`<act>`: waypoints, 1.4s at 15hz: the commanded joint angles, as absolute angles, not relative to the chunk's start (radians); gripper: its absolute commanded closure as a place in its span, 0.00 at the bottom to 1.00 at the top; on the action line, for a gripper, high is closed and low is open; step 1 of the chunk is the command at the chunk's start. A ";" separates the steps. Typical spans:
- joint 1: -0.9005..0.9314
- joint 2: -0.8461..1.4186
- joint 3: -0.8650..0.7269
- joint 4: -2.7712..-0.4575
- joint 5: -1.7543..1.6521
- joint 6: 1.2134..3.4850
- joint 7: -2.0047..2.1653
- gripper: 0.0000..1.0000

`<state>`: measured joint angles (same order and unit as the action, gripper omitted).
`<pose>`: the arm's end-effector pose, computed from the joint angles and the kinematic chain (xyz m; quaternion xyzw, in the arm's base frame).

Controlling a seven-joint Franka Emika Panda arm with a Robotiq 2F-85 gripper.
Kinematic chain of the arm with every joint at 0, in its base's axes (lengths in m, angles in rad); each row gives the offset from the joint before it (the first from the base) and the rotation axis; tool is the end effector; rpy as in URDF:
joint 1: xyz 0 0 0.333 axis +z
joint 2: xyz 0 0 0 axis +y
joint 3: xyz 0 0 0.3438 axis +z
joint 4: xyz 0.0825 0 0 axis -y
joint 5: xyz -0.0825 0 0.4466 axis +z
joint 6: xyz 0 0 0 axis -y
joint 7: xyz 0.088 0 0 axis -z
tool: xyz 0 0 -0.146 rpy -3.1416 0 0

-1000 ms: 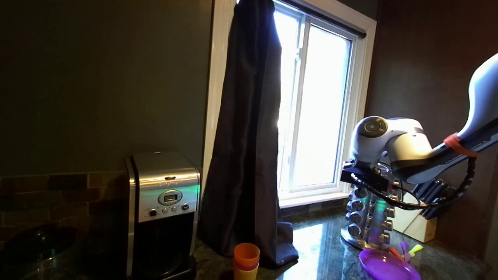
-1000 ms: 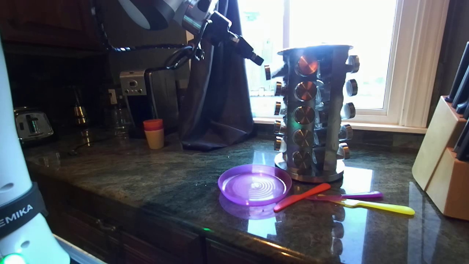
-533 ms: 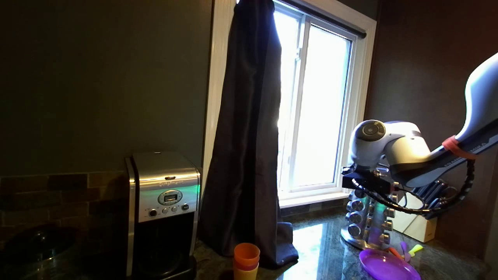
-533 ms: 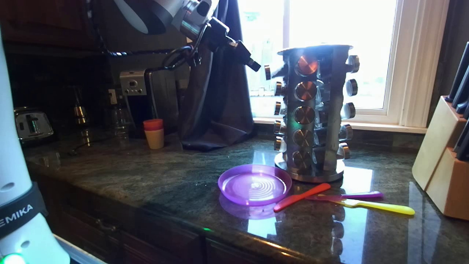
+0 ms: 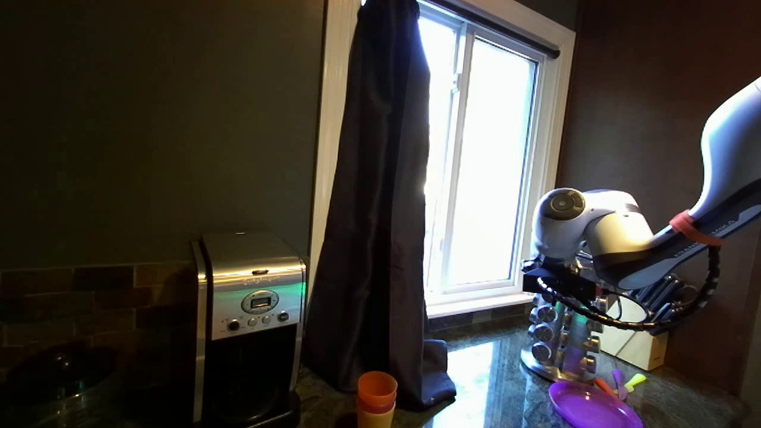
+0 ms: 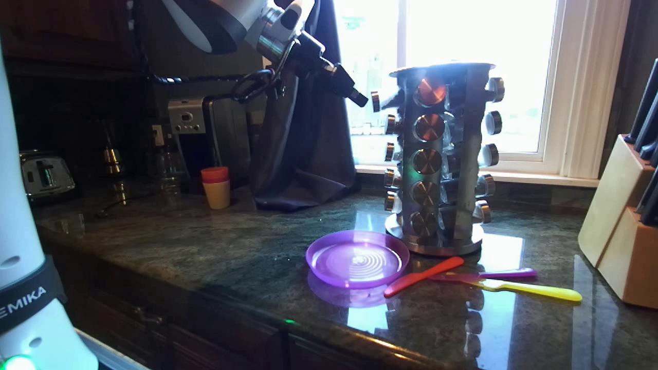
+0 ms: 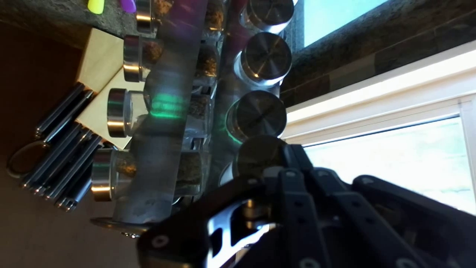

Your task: Put the black pepper container in the seasoning rack

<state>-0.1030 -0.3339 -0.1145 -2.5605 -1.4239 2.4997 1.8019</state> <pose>0.4876 -0.1231 0.3708 0.7974 -0.3931 0.3949 0.2317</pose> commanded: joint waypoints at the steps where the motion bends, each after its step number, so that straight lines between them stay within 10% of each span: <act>1: -0.107 -0.319 -0.118 -2.546 -1.422 2.479 1.813 1.00; 21: -0.129 -0.296 -0.127 -2.495 -1.440 2.445 1.890 1.00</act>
<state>-0.1229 -0.3179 -0.1235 -2.5159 -1.4240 2.4773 1.8464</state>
